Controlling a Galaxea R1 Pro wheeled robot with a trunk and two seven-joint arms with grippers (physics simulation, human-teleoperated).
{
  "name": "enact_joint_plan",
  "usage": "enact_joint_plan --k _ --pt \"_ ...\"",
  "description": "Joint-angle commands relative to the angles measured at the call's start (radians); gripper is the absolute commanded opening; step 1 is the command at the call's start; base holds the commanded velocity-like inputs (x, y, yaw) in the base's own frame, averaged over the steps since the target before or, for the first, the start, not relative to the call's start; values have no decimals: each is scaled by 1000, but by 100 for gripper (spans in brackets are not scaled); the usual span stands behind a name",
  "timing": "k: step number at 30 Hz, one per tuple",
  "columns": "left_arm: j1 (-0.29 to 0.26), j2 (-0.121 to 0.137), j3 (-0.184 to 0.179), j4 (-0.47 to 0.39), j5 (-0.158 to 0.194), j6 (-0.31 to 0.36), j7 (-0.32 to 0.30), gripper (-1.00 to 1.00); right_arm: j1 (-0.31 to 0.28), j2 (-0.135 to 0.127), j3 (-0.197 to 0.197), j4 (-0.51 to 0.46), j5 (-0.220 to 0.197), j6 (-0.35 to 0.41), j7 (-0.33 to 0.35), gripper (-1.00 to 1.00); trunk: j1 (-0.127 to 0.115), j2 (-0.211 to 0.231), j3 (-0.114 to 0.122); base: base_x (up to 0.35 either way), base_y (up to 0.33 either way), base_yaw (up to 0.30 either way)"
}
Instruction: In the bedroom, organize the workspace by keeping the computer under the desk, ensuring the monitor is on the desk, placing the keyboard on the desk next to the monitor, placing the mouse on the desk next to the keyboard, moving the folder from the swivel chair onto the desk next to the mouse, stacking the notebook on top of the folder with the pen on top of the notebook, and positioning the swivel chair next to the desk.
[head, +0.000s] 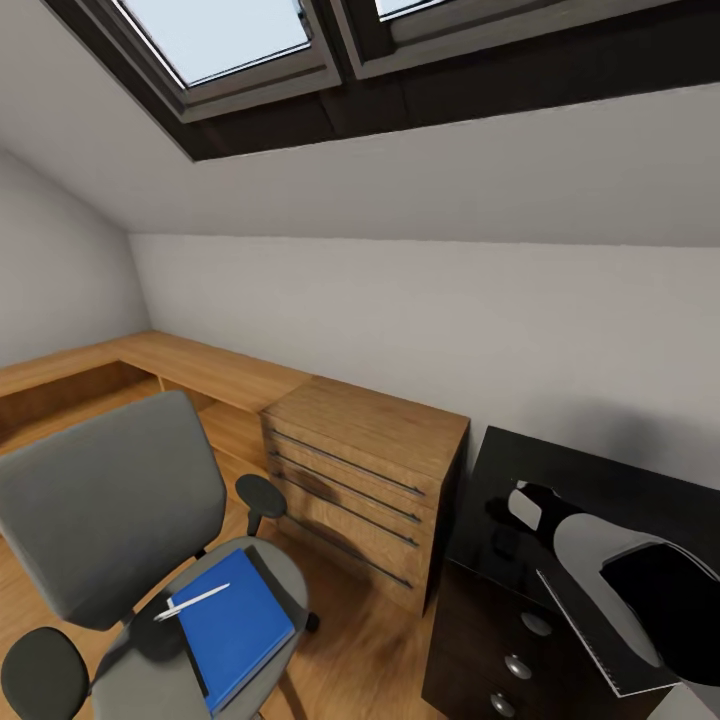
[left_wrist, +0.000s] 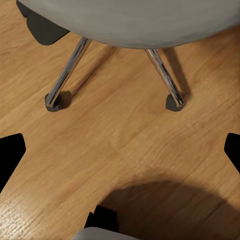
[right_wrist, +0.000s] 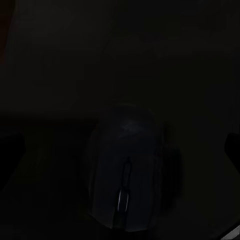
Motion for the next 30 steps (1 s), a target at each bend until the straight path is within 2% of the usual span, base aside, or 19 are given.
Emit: enact_joint_plan --k 1,19,30 --pt "-1 0 4 1 1 -3 -2 100 -1 -1 8 0 -10 4 1 100 0 -1 -1 0 0 0" --pt "-1 0 4 1 1 -3 -2 100 0 -2 10 0 -16 4 11 100 0 -1 -1 0 0 0" --pt "-1 0 4 1 1 -3 -2 100 0 -3 10 0 -16 4 13 100 42 -78 -36 0 0 0"
